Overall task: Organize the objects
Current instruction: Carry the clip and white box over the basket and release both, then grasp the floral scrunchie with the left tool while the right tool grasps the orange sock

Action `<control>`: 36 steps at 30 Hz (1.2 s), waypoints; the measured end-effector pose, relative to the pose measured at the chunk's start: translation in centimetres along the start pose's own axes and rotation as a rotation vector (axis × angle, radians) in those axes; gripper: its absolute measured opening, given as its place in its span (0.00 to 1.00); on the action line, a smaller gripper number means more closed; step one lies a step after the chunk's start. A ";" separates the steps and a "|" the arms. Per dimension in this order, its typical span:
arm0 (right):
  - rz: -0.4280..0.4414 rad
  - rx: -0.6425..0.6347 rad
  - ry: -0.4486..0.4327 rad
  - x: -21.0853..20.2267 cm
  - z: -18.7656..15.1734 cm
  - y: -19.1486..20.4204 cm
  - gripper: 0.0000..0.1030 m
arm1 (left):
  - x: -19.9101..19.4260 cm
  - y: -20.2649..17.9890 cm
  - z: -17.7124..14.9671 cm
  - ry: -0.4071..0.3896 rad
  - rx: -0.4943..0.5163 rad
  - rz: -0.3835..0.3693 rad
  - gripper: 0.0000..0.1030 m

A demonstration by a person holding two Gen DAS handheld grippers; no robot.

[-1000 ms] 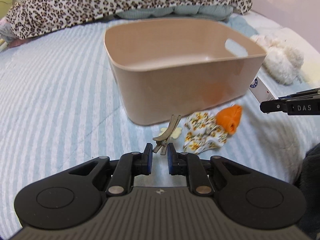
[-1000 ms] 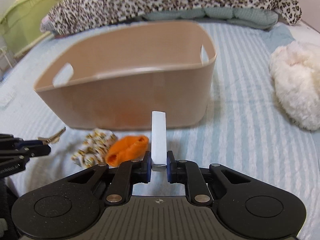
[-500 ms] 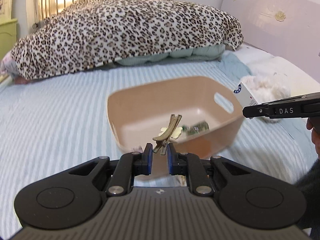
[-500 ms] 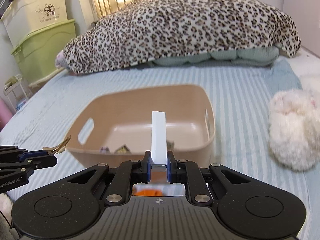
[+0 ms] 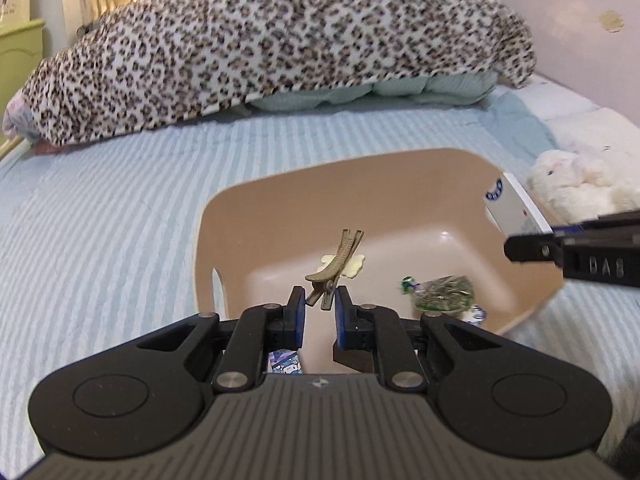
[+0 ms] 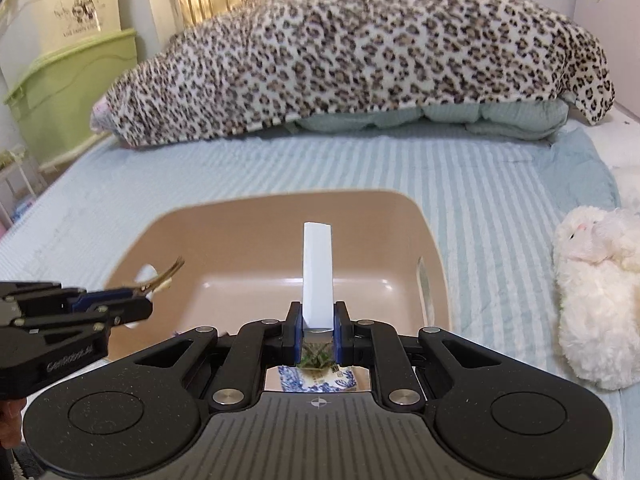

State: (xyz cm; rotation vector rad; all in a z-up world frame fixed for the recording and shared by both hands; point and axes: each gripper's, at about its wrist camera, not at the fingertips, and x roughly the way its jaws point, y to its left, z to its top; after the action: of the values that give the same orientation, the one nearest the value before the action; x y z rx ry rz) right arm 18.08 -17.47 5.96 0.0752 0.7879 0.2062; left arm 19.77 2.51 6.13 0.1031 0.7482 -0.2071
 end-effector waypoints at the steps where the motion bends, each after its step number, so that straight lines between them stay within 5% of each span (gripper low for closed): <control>1: -0.005 -0.003 0.012 0.6 -0.1 0.1 0.13 | 0.5 -0.2 0.0 0.017 -0.002 0.006 0.16; 9: -0.046 -0.053 0.101 3.5 -1.6 0.7 0.15 | 2.7 -0.5 -1.0 0.122 -0.010 0.014 0.16; 10: -0.051 -0.059 0.099 3.4 -1.8 0.8 0.26 | 2.5 -0.3 -1.1 0.120 -0.021 0.012 0.18; 12: -0.048 -0.061 0.088 2.8 -1.8 1.0 0.40 | 2.2 0.1 -0.9 0.125 -0.041 0.011 0.33; 14: -0.054 -0.055 0.073 2.3 -1.8 0.8 0.61 | 1.3 0.4 -0.8 0.117 -0.064 0.021 0.62; 16: -0.057 -0.051 0.052 1.5 -1.6 0.7 0.66 | 0.2 0.8 -0.8 0.091 -0.085 0.030 0.69; 22: -0.042 -0.027 0.025 -1.3 -1.6 0.0 0.91 | -2.7 1.0 -1.3 0.059 -0.058 0.021 0.69; 26: -0.032 -0.029 0.018 -3.0 -2.2 -0.1 0.98 | -4.6 0.5 -1.6 0.043 -0.038 0.023 0.74; 36: -0.016 -0.036 0.073 -4.3 -4.9 -0.2 1.00 | -6.6 0.0 -3.6 0.056 -0.028 0.012 0.77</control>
State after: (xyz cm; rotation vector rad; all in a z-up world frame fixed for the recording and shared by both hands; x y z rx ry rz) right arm 11.62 -18.59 5.47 0.0276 0.8573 0.2093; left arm 12.65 4.05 8.04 0.0872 0.8054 -0.1830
